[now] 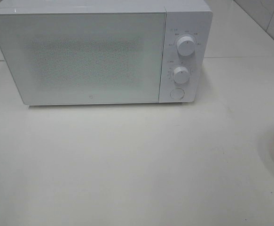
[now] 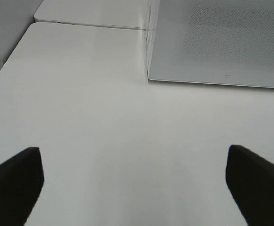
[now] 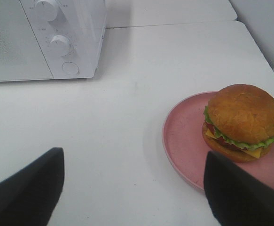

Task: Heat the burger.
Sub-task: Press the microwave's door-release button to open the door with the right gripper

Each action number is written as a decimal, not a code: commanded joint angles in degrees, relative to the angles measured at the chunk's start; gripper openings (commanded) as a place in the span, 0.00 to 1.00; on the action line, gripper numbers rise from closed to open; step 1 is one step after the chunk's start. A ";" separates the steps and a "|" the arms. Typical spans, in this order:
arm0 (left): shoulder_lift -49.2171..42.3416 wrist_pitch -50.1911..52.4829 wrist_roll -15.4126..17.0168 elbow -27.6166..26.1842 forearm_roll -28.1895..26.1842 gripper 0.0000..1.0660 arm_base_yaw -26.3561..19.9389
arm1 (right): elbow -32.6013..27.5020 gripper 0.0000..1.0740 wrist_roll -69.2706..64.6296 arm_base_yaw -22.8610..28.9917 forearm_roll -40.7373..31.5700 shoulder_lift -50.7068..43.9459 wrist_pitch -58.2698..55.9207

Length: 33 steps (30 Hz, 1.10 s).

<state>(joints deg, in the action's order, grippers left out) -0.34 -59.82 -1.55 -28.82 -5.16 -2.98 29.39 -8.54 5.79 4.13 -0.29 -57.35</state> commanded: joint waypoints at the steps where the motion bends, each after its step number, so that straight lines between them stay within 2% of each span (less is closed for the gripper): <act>1: -1.32 0.57 0.46 0.17 -0.17 0.92 0.00 | -0.06 0.71 -0.11 -0.23 -0.17 -1.32 0.34; 17: -1.32 0.57 0.46 0.17 -0.17 0.92 0.00 | 1.32 0.71 -0.11 -0.23 -0.17 -0.63 1.15; 24: -1.32 0.57 0.40 0.17 -0.17 0.92 0.00 | 2.52 0.71 -0.29 -0.23 0.06 3.84 6.13; 33: -1.32 0.57 0.34 0.17 -0.17 0.92 0.00 | 0.69 0.71 -0.29 -0.23 0.06 8.37 14.04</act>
<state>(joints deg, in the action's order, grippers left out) -0.34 -59.82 -1.55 -28.82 -5.16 -2.98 30.37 -8.54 5.79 4.18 7.85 -44.58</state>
